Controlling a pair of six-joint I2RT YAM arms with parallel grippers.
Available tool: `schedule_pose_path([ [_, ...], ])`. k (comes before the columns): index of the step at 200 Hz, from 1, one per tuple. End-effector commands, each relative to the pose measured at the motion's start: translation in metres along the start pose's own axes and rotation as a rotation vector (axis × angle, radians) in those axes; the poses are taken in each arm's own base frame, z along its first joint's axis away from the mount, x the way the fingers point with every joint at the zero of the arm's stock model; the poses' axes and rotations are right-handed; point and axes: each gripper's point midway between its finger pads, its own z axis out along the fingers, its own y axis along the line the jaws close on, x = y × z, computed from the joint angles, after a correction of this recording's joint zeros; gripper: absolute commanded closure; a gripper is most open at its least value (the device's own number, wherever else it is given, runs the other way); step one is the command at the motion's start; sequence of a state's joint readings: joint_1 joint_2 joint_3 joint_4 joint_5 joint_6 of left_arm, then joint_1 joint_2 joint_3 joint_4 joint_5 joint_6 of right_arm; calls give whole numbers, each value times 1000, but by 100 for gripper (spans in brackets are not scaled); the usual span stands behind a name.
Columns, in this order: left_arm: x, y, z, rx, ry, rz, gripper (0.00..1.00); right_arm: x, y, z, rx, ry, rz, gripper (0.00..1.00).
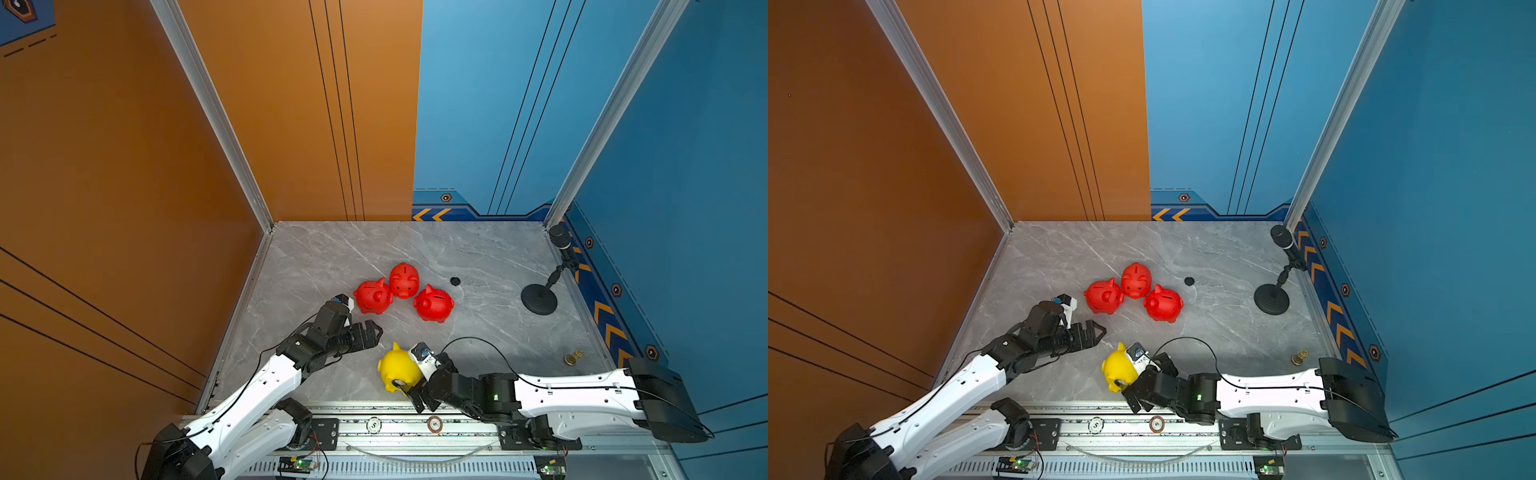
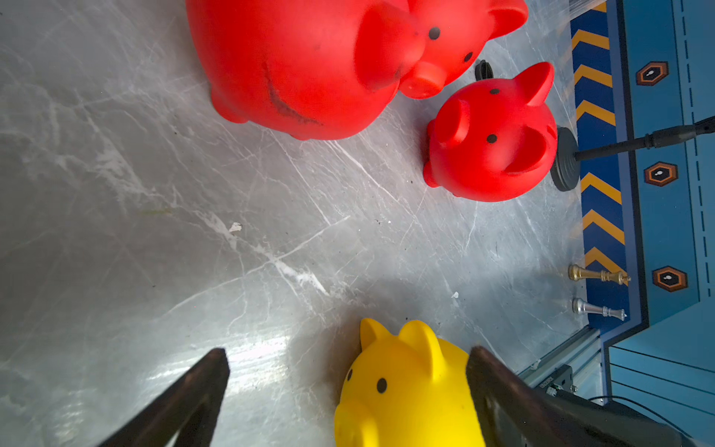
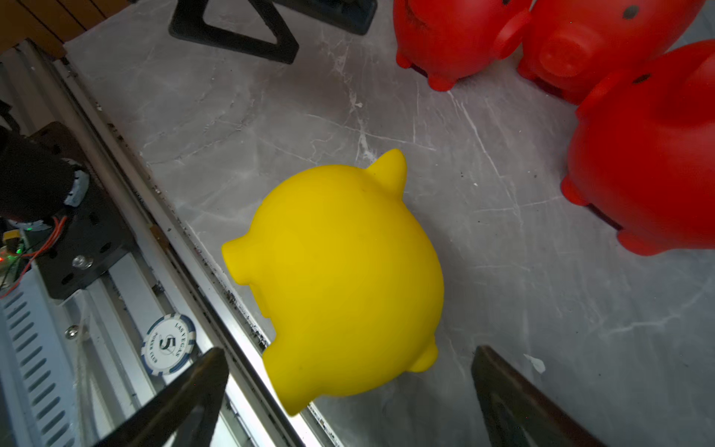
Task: Open piggy banks
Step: Adjust the piggy bank at the center of the board.
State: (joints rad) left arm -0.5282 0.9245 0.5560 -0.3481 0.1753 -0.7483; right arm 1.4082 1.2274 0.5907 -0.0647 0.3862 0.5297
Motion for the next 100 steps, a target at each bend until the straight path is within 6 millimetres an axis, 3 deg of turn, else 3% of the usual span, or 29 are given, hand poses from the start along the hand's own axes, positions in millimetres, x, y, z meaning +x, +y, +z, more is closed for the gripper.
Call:
schedule_pose_path([
  [1,-10,-3,-8,-1,-34,17,2,-7,-15,10,83,-58,111,0],
  [66,-5,5,-11,-22,-29,6,2,-4,-48,38,144,-21,151,0],
  [100,-7,7,-14,-26,-34,0,2,-2,-62,43,170,1,155,0],
])
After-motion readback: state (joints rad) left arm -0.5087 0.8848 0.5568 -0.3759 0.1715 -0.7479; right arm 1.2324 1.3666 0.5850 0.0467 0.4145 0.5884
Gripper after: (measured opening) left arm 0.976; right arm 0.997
